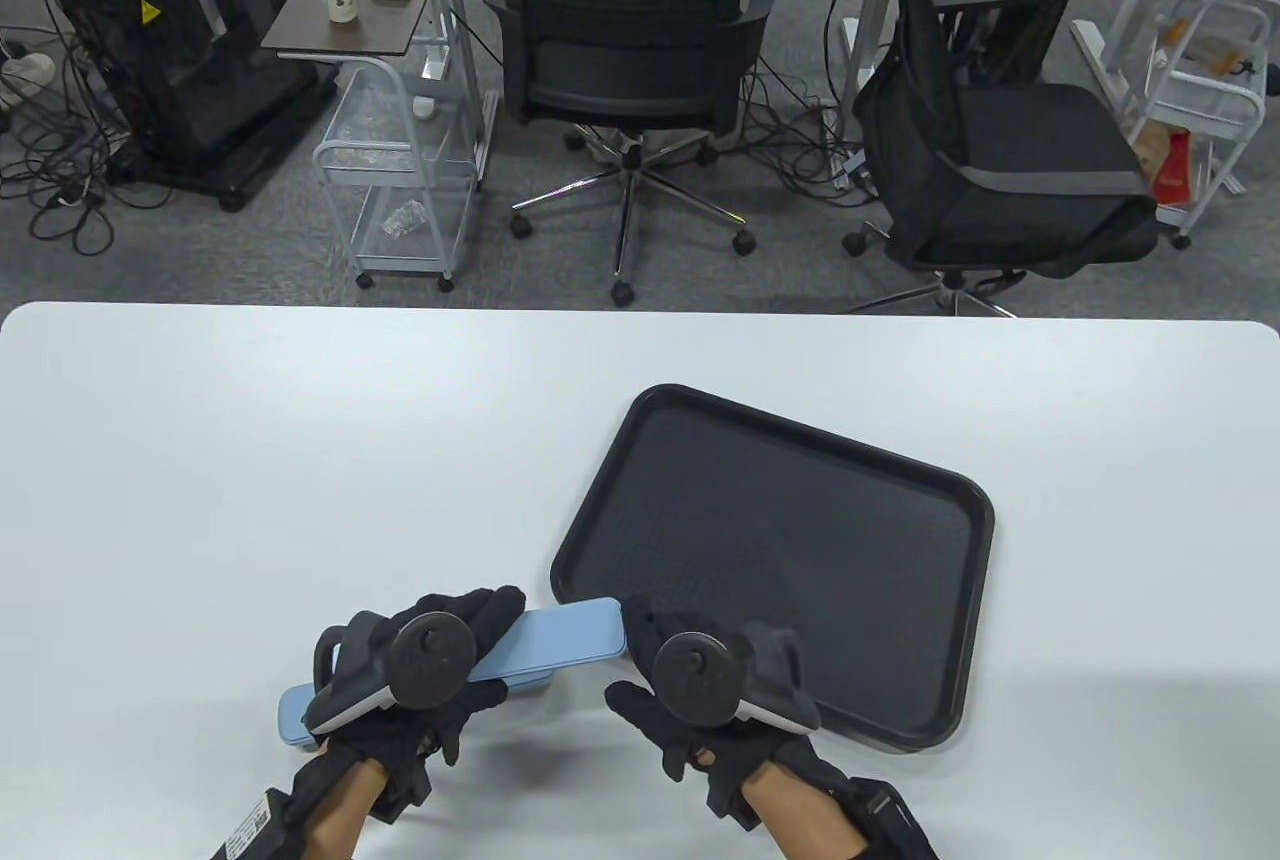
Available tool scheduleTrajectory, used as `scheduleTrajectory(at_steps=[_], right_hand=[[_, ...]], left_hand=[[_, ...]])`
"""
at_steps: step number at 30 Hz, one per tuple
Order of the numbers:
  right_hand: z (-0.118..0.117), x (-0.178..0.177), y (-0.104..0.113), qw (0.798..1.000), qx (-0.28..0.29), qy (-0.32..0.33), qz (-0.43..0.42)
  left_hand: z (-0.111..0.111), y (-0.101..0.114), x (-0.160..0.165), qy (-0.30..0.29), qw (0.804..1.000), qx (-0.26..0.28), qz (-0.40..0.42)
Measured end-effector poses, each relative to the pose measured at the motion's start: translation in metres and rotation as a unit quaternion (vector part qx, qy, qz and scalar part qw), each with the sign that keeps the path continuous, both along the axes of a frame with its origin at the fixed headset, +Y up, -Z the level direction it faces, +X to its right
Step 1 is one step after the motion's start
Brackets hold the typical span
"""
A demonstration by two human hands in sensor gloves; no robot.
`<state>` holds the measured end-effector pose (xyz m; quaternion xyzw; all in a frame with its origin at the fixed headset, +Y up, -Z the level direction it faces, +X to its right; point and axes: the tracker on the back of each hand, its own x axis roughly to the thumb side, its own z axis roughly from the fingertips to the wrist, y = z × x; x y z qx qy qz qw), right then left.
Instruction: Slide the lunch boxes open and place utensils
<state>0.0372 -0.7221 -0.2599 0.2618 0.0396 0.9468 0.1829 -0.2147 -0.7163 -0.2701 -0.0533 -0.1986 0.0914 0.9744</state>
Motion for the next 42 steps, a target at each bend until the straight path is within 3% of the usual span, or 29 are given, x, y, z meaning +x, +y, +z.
scheduleTrajectory(at_steps=[19, 24, 28, 31, 36, 42], right_hand=[[-0.003, 0.008, 0.004, 0.999, 0.031, -0.024, 0.019], [-0.005, 0.019, 0.009, 0.998, 0.049, -0.041, 0.015], [-0.007, 0.026, 0.012, 0.997, 0.058, -0.053, 0.012], [-0.009, 0.032, 0.013, 0.996, 0.062, -0.061, 0.011], [-0.012, 0.043, 0.017, 0.995, 0.068, -0.078, 0.000], [-0.015, 0.053, 0.017, 0.994, 0.066, -0.092, -0.006]], left_hand=[[-0.003, 0.007, -0.011, 0.027, 1.000, 0.010, 0.006], [-0.014, 0.014, -0.038, 0.084, 0.996, -0.003, 0.019], [-0.026, 0.023, -0.060, 0.167, 0.986, -0.016, -0.015], [-0.039, 0.024, -0.079, 0.210, 0.976, -0.053, -0.017], [-0.062, 0.009, -0.111, 0.275, 0.956, -0.101, -0.019], [-0.073, -0.018, -0.131, 0.312, 0.935, -0.167, -0.042]])
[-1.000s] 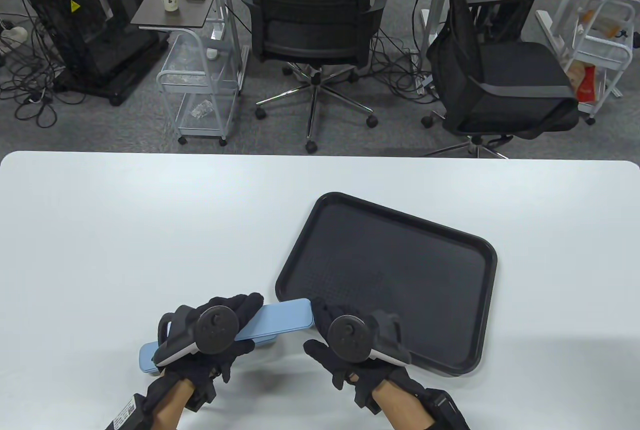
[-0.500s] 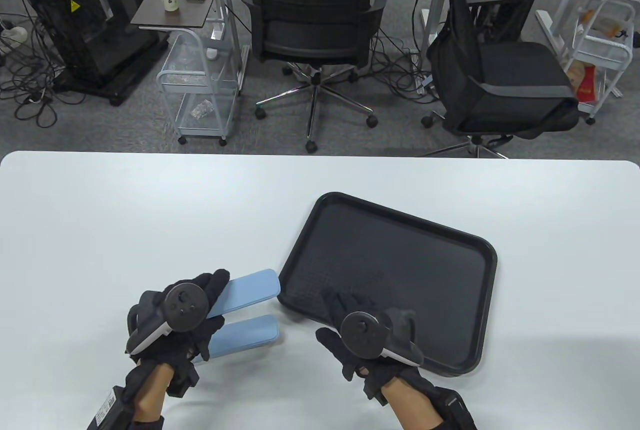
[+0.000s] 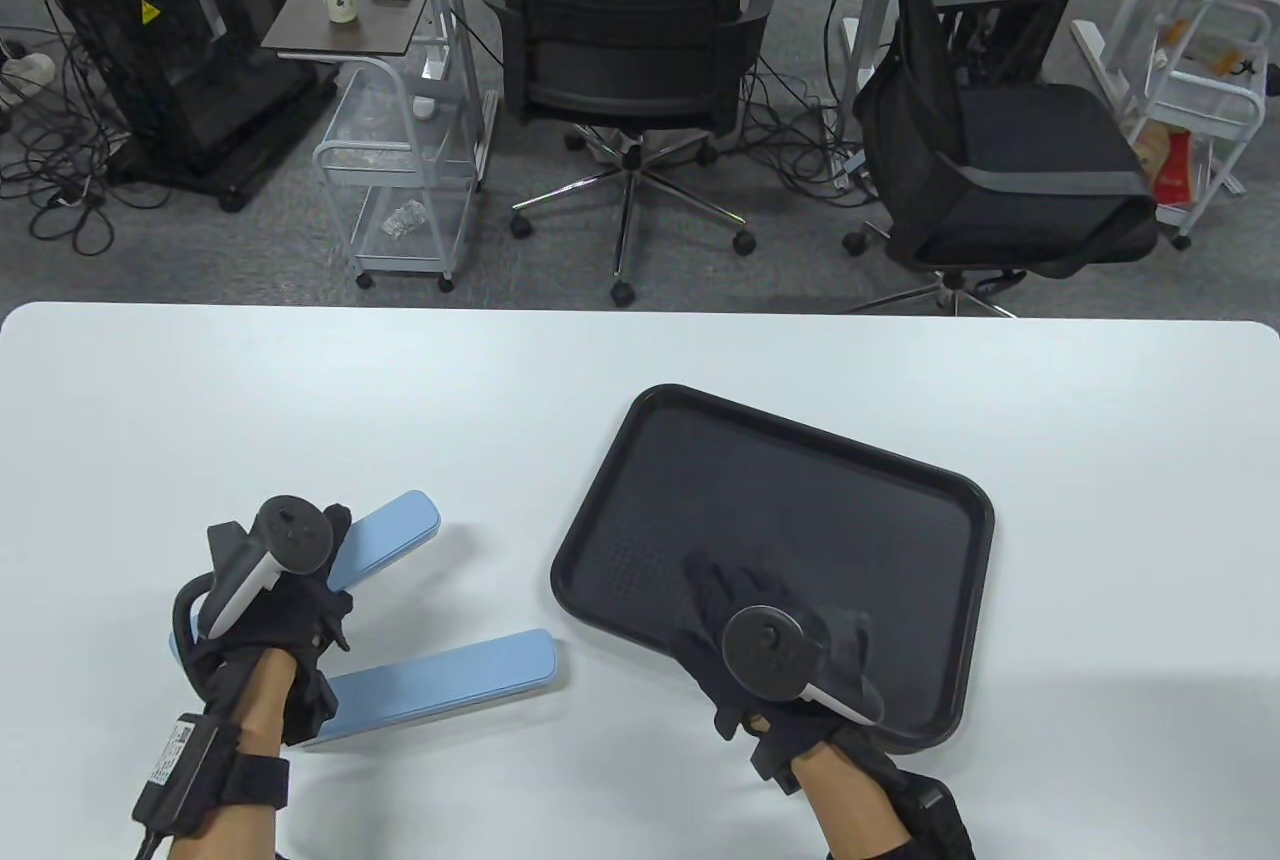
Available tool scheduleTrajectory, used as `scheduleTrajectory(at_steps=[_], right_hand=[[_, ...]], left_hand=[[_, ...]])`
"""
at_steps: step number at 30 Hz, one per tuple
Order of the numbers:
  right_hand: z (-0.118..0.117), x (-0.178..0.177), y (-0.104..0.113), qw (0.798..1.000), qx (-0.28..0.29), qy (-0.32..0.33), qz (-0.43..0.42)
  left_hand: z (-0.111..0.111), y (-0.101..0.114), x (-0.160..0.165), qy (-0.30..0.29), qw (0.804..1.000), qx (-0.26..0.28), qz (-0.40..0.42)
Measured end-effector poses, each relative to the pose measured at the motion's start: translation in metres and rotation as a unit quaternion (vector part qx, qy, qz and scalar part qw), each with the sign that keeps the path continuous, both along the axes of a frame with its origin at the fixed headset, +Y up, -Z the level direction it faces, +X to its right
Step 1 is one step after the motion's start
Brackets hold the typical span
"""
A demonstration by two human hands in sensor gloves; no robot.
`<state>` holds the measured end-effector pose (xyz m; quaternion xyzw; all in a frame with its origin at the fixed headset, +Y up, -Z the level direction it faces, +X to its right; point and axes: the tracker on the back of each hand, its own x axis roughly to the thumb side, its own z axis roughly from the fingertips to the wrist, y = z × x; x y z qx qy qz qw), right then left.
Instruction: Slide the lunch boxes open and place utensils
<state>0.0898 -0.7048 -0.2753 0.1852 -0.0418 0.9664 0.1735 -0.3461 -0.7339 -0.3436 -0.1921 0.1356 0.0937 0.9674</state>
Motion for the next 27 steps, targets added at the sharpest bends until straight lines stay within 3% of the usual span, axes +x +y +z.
scheduleTrajectory(at_steps=[18, 21, 27], right_hand=[[-0.009, 0.017, -0.006, 0.999, -0.032, -0.019, -0.016], [-0.009, 0.018, -0.005, 0.999, -0.031, -0.022, -0.016], [-0.008, 0.019, -0.004, 0.999, -0.025, -0.025, -0.018]], left_hand=[[-0.007, -0.038, -0.005, 0.015, 0.998, -0.058, -0.027], [-0.005, -0.031, -0.001, 0.003, 0.999, -0.042, -0.010], [0.009, 0.017, 0.022, -0.057, 0.996, 0.060, 0.016]])
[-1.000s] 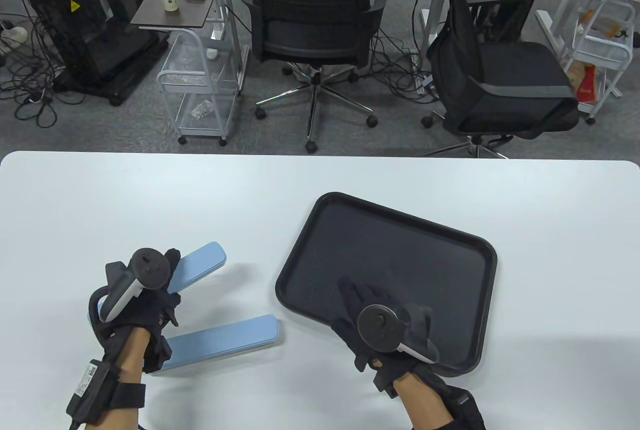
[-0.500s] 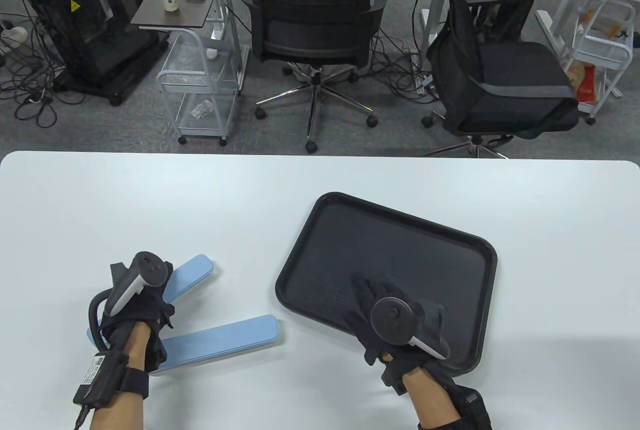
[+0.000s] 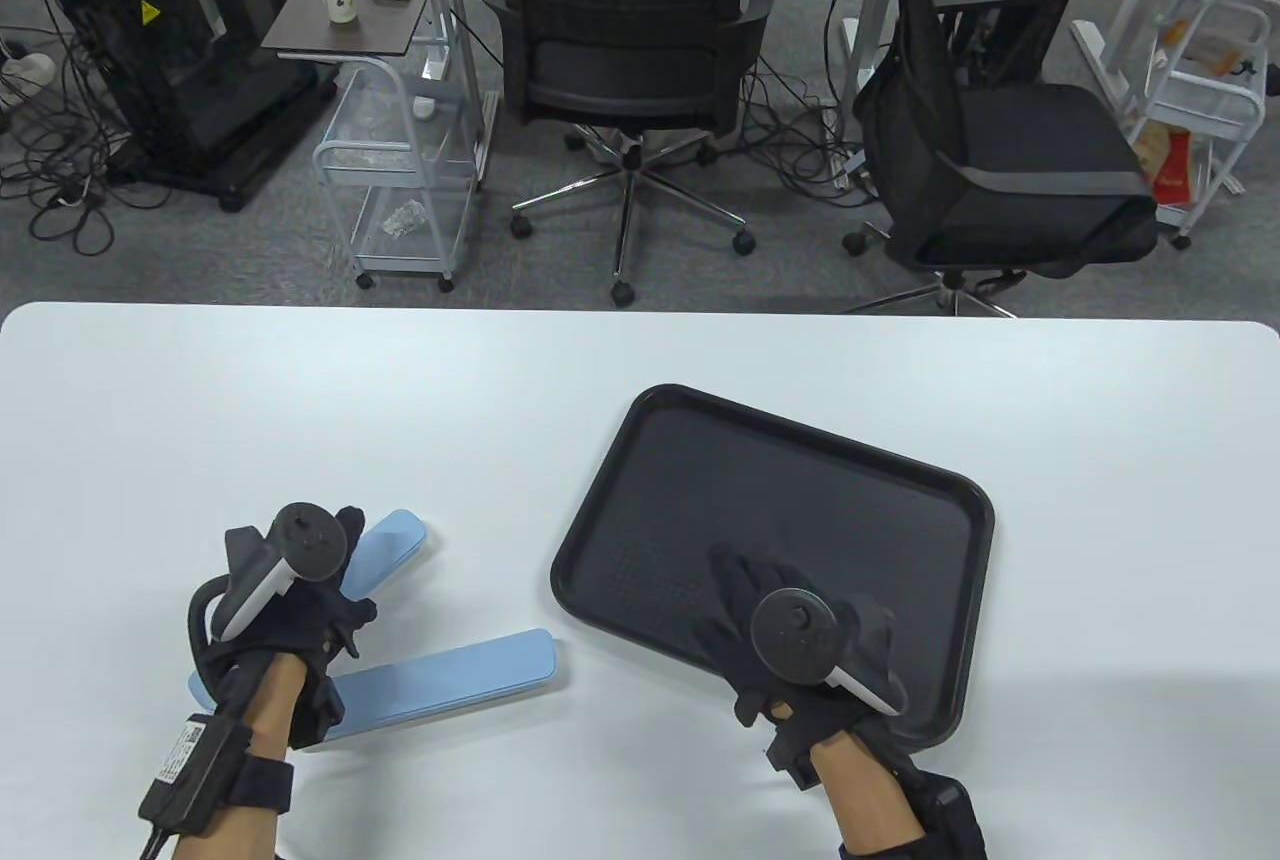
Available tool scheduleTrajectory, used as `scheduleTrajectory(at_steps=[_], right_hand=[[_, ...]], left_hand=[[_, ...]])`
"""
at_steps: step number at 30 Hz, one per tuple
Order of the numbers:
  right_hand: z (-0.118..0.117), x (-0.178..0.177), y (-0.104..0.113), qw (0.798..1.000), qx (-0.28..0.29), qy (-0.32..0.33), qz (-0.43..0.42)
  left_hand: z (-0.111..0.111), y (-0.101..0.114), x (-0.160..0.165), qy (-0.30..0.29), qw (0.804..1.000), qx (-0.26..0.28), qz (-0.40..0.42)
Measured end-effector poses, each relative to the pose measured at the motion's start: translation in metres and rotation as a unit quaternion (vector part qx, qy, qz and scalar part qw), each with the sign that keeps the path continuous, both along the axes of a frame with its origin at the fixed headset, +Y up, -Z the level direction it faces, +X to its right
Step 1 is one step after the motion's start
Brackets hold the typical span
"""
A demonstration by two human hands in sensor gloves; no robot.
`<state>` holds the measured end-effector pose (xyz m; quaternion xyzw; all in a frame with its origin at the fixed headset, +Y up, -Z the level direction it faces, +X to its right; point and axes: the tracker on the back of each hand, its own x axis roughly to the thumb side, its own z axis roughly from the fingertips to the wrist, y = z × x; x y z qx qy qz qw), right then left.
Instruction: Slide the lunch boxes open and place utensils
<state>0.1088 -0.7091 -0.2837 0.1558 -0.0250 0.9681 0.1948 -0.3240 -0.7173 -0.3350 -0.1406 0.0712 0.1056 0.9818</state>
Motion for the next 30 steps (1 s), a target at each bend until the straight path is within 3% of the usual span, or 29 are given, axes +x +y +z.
scheduleTrajectory(at_steps=[7, 11, 15, 23, 30], right_hand=[[0.002, -0.002, 0.001, 1.000, 0.005, 0.003, 0.002], [0.004, -0.005, 0.001, 1.000, 0.008, 0.006, 0.007], [0.006, -0.009, 0.001, 1.000, 0.010, 0.011, 0.015], [0.008, -0.014, 0.000, 0.999, 0.015, 0.016, 0.029], [0.007, -0.019, -0.006, 0.999, 0.003, 0.026, 0.039]], left_hand=[[0.035, 0.058, 0.048, -0.103, 0.987, 0.116, 0.031], [0.057, 0.067, 0.071, -0.143, 0.977, 0.152, 0.042], [0.065, 0.054, 0.083, -0.160, 0.975, 0.152, 0.033], [0.063, 0.006, 0.084, -0.165, 0.980, 0.111, 0.007], [0.061, -0.007, 0.082, -0.163, 0.983, 0.088, 0.009]])
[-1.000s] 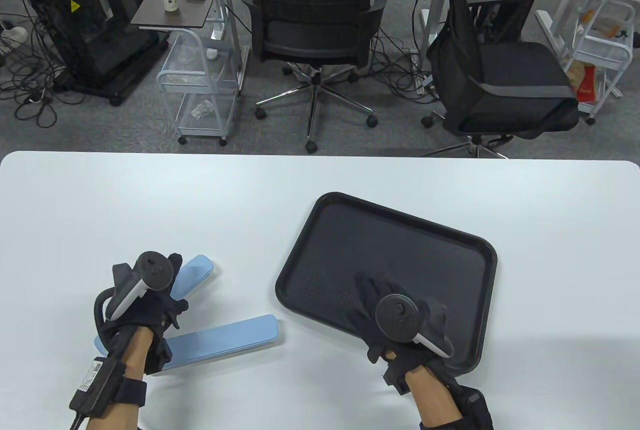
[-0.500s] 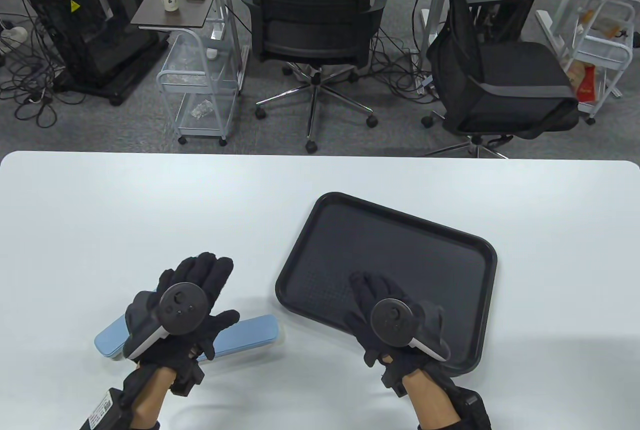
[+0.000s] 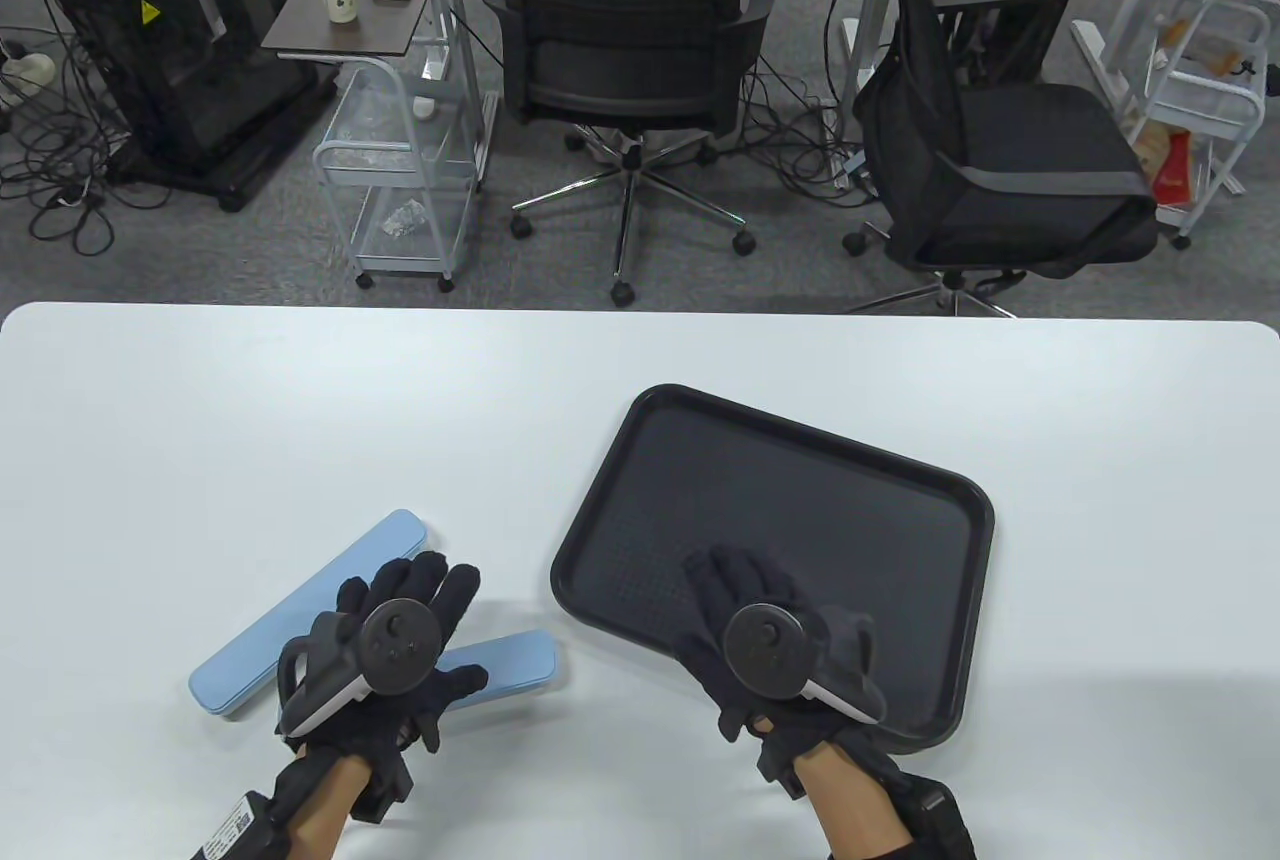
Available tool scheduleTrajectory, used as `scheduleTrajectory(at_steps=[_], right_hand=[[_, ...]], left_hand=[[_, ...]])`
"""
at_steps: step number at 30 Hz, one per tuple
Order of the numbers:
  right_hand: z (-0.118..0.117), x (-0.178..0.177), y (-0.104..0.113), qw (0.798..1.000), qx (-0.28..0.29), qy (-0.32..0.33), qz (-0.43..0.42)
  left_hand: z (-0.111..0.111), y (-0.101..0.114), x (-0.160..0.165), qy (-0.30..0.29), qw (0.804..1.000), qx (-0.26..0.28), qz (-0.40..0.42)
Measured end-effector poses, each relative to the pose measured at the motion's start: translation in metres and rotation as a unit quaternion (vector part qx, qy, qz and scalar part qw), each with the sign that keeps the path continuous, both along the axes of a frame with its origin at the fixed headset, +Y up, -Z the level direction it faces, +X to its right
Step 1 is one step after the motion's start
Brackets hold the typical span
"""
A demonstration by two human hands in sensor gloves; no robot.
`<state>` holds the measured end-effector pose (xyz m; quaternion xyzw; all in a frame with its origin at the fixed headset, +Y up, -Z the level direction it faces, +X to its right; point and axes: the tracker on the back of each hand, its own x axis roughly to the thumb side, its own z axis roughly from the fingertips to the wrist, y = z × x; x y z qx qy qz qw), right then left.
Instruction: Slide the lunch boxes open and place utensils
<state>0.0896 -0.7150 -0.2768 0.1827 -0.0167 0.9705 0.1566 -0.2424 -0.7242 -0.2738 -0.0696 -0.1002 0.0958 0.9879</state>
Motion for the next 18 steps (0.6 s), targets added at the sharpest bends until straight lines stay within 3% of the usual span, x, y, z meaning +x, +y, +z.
scheduleTrajectory(at_steps=[18], right_hand=[[0.0021, -0.0026, -0.0004, 1.000, -0.008, 0.005, -0.003]], left_hand=[[-0.0017, -0.0007, -0.0035, 0.004, 1.000, -0.012, 0.007]])
